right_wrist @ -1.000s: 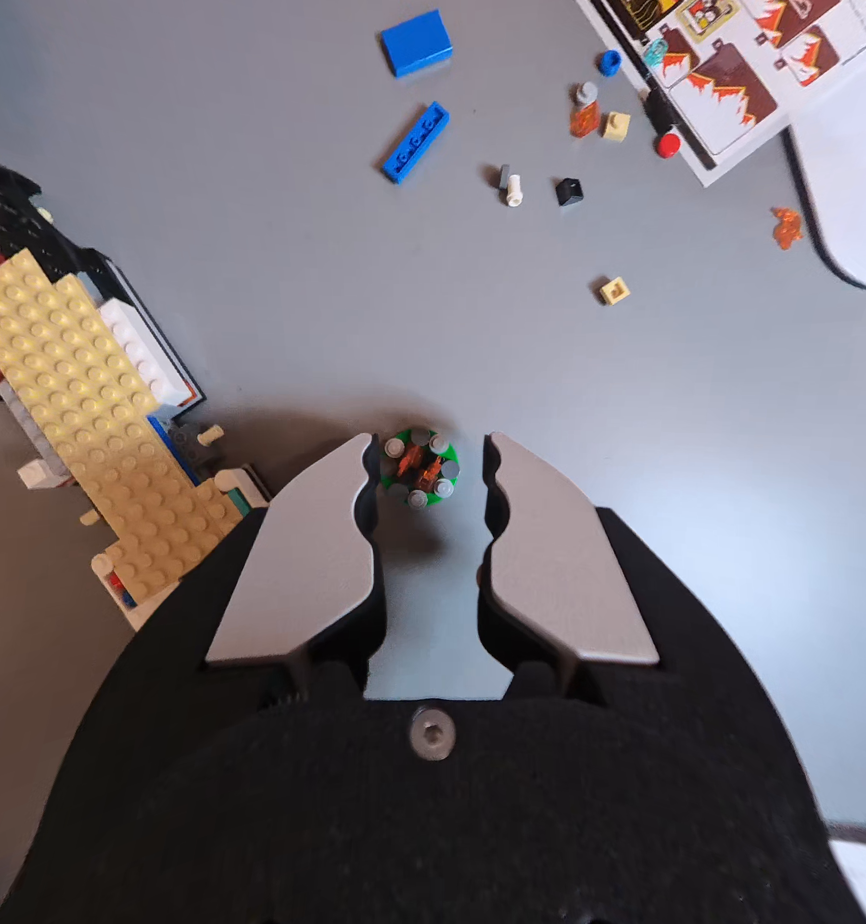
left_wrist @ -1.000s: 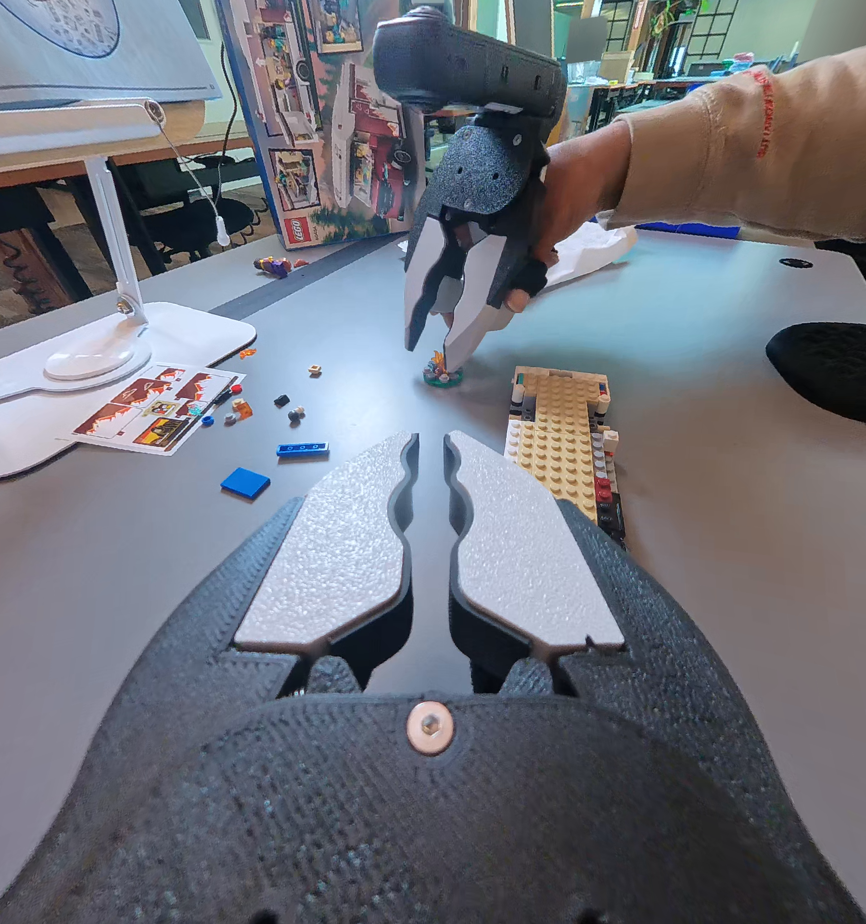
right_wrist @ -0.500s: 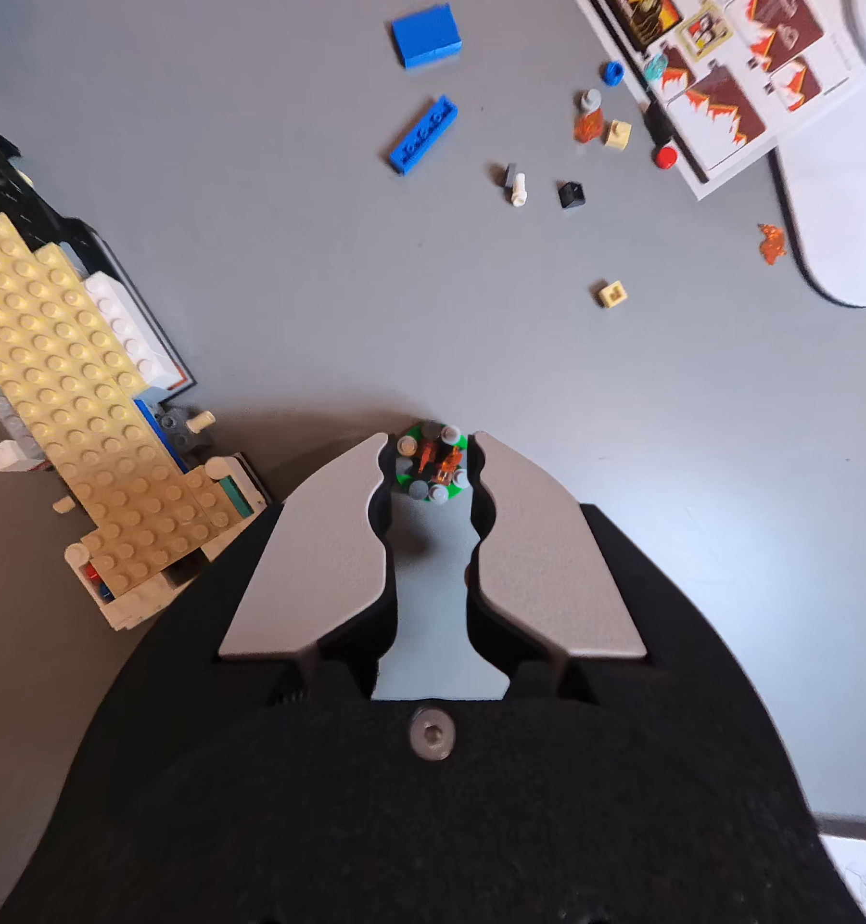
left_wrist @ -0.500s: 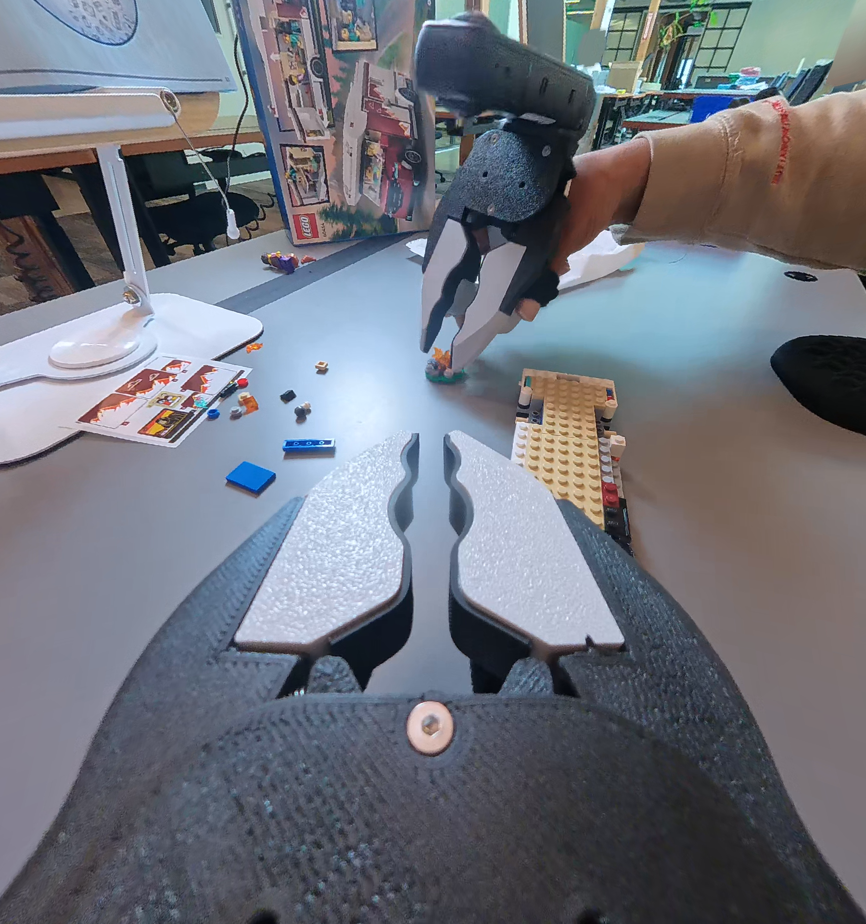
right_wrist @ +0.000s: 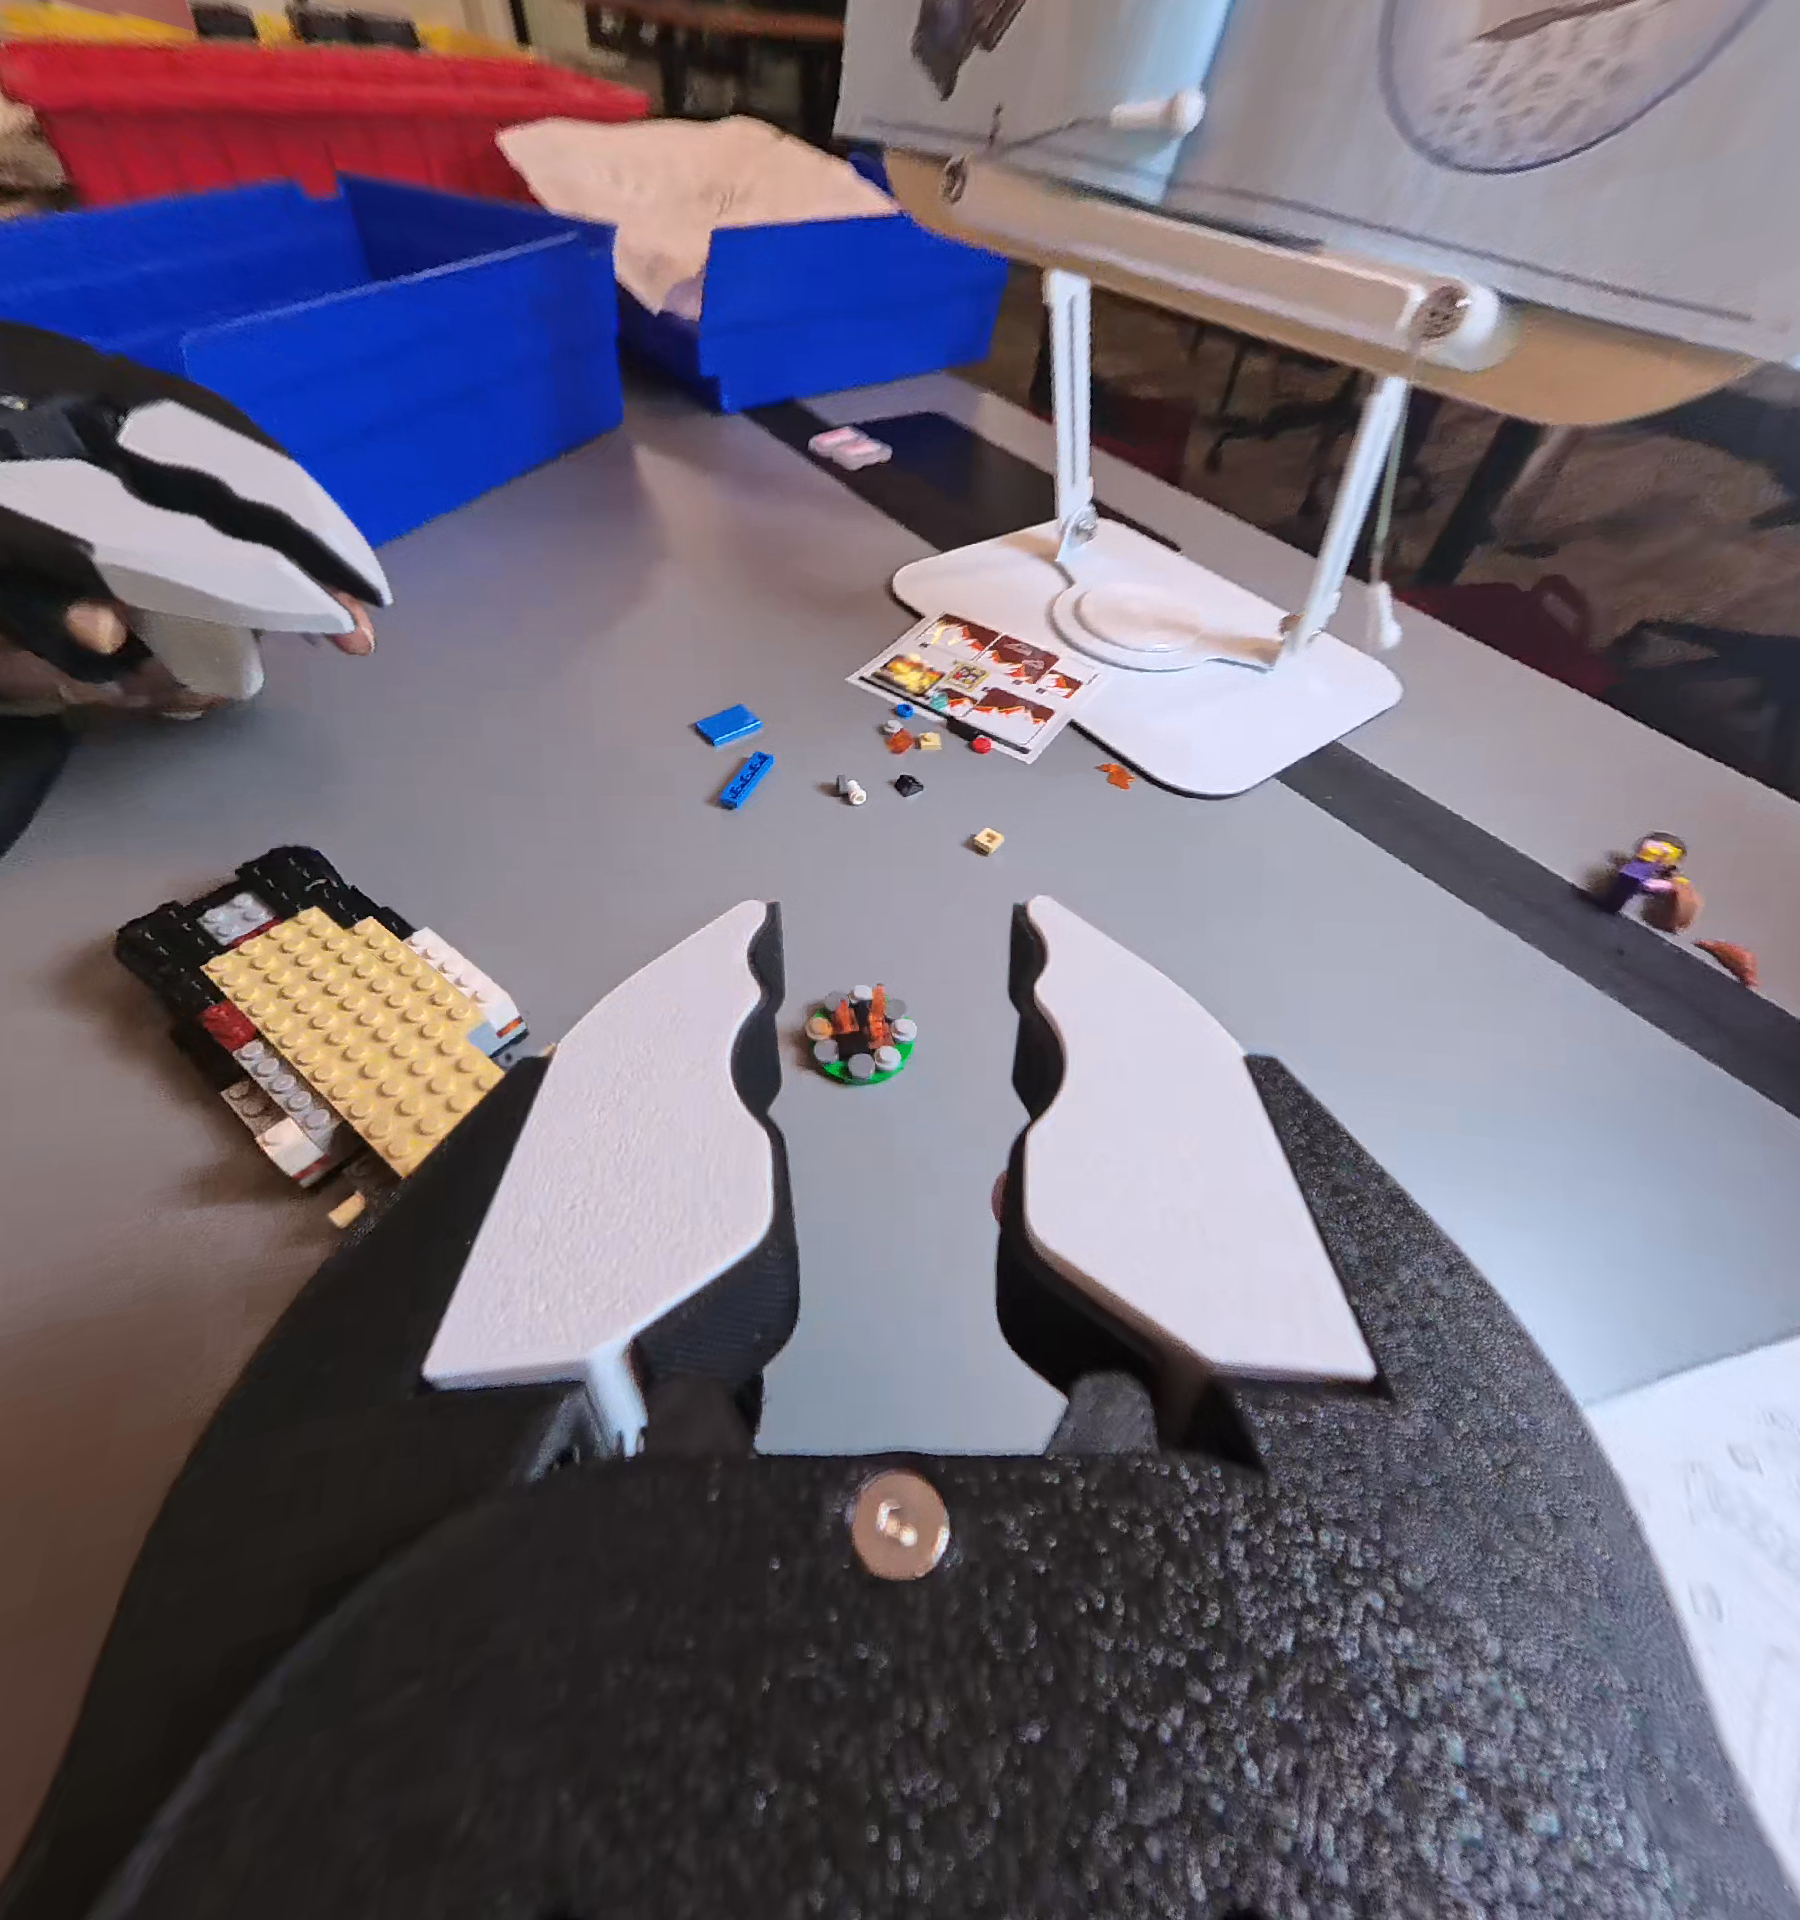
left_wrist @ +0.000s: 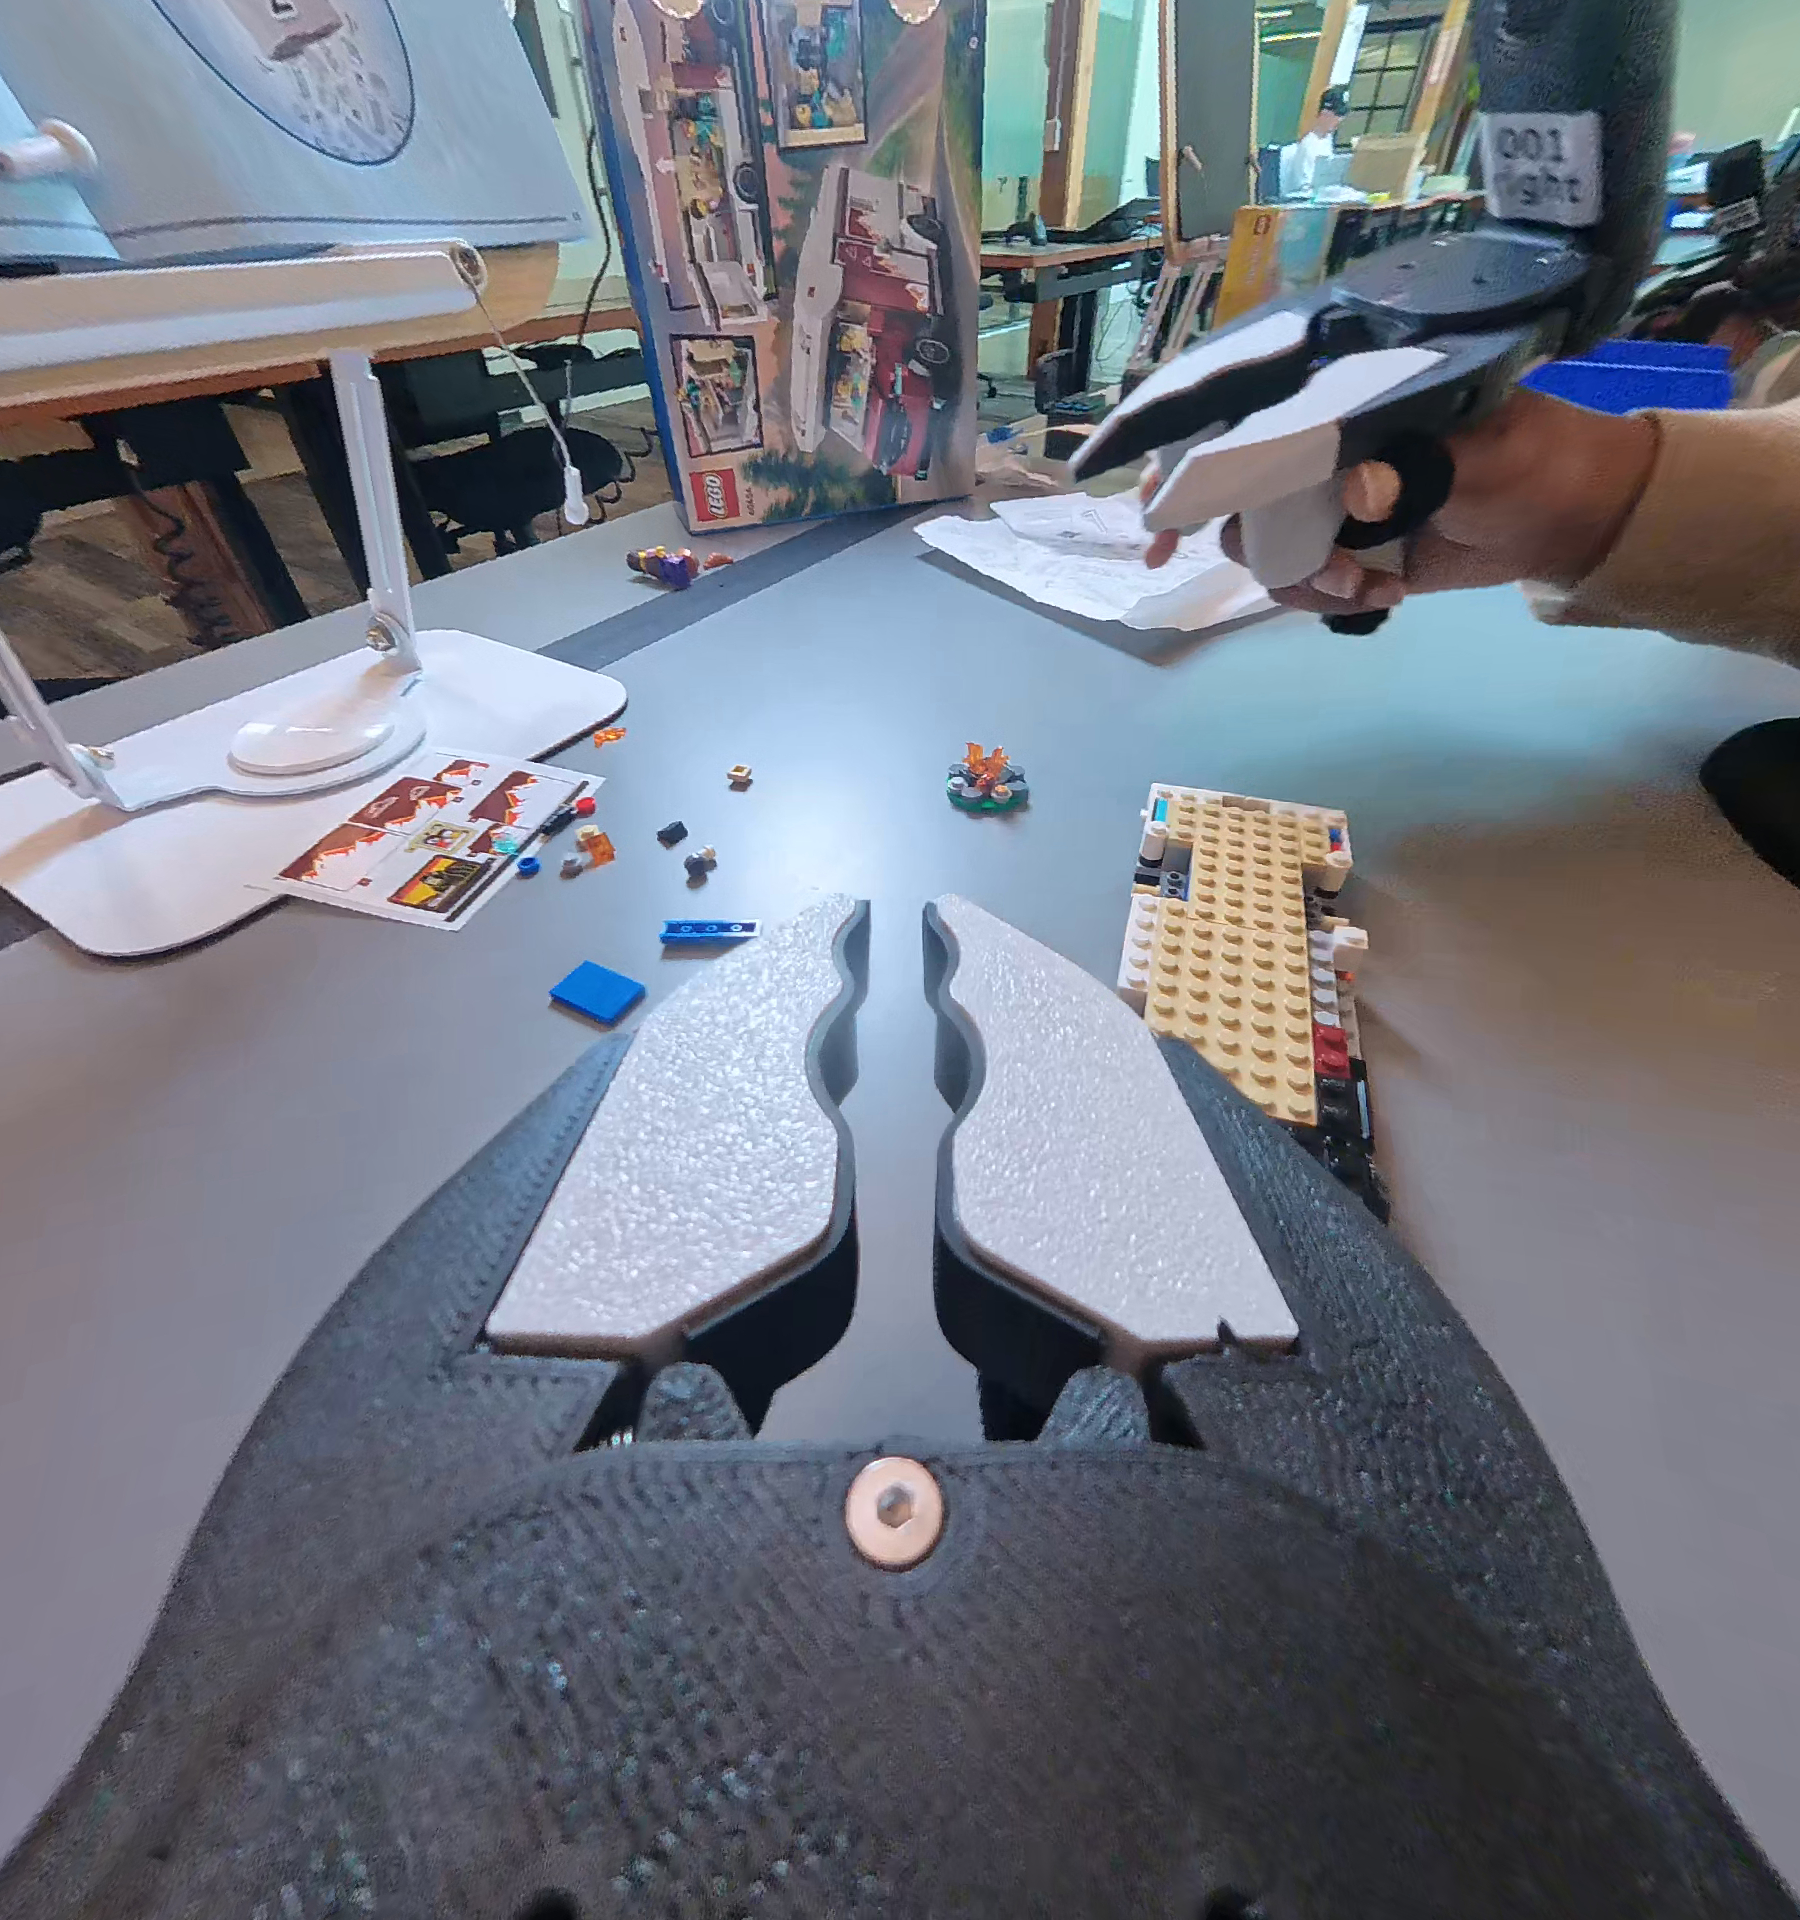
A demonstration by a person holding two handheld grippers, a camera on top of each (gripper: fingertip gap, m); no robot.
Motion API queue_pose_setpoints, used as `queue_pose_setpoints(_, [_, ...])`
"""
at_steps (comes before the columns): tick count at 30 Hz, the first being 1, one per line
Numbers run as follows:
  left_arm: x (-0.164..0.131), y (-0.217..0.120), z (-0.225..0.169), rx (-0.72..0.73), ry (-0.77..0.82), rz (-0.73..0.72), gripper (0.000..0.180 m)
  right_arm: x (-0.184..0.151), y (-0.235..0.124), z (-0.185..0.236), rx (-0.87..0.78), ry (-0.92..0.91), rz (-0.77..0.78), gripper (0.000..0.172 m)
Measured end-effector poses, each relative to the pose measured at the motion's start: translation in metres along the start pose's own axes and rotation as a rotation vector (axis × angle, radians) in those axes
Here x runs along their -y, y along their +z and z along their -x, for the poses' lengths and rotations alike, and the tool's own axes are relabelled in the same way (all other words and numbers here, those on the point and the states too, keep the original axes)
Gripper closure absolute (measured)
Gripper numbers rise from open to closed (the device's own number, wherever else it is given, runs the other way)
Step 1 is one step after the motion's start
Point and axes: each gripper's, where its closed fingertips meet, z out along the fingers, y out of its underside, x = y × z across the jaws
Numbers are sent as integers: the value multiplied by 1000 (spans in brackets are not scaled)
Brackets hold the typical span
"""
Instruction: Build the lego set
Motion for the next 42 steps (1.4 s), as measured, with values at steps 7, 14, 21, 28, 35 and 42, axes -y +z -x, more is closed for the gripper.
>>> queue_pose_setpoints(7, [22,-14,27,172,48,-82,168,-8,-30,-15,-130,21,-180,131])
queue_pose_setpoints(14, [39,-17,52,261,69,-107,166,41,-7,-43,-165,-63,-231,131])
queue_pose_setpoints(21, [64,-16,85,340,113,-124,163,83,36,-50,-137,-102,-315,129])
queue_pose_setpoints(28, [150,-110,214,677,179,-12,159,83,51,-41,-99,-105,-322,129])
queue_pose_setpoints(35, [43,-239,464,1048,-368,508,132,80,53,-35,-89,-120,-302,129])
queue_pose_setpoints(42, [-52,-306,534,1085,-992,170,133,65,41,-46,-138,-124,-220,130])
